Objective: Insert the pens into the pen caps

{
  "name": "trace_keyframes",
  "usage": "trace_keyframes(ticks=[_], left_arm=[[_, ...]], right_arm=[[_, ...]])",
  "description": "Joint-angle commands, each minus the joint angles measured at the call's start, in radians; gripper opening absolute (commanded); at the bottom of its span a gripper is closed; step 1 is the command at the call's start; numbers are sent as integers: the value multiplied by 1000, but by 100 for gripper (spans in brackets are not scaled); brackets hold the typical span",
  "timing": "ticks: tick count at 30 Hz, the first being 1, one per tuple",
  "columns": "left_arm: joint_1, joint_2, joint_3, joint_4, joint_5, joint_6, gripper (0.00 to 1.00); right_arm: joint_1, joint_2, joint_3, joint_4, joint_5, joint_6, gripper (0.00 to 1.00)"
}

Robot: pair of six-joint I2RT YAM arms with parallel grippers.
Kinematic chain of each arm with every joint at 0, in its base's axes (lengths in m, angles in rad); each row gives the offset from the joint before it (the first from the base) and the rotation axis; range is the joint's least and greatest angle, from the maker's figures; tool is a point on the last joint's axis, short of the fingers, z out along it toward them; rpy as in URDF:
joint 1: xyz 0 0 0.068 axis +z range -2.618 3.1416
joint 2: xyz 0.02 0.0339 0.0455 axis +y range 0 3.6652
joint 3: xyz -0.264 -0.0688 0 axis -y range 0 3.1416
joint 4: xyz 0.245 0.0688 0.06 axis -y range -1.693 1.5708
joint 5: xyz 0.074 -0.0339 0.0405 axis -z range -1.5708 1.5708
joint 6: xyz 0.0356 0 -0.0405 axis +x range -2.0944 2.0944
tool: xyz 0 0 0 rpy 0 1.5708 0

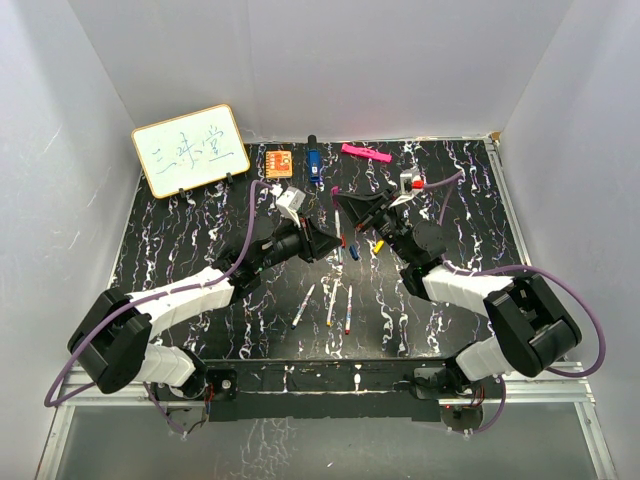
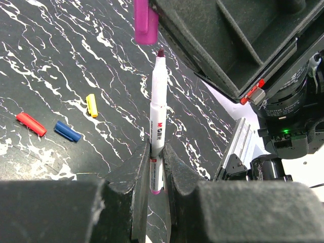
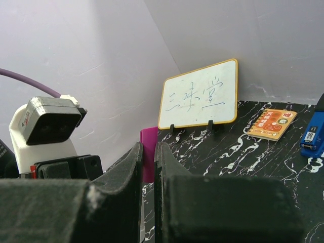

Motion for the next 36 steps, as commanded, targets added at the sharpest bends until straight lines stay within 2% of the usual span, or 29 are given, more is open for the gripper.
trace_keyframes(ticks=[1,36], left_arm=[[4,-15,4,19,15,10,0],[4,-20,20,7,-37,33,0]], right_arm=[[6,-6,46,54,22,-23,0],[7,-39,27,-3,-27,-14,0]])
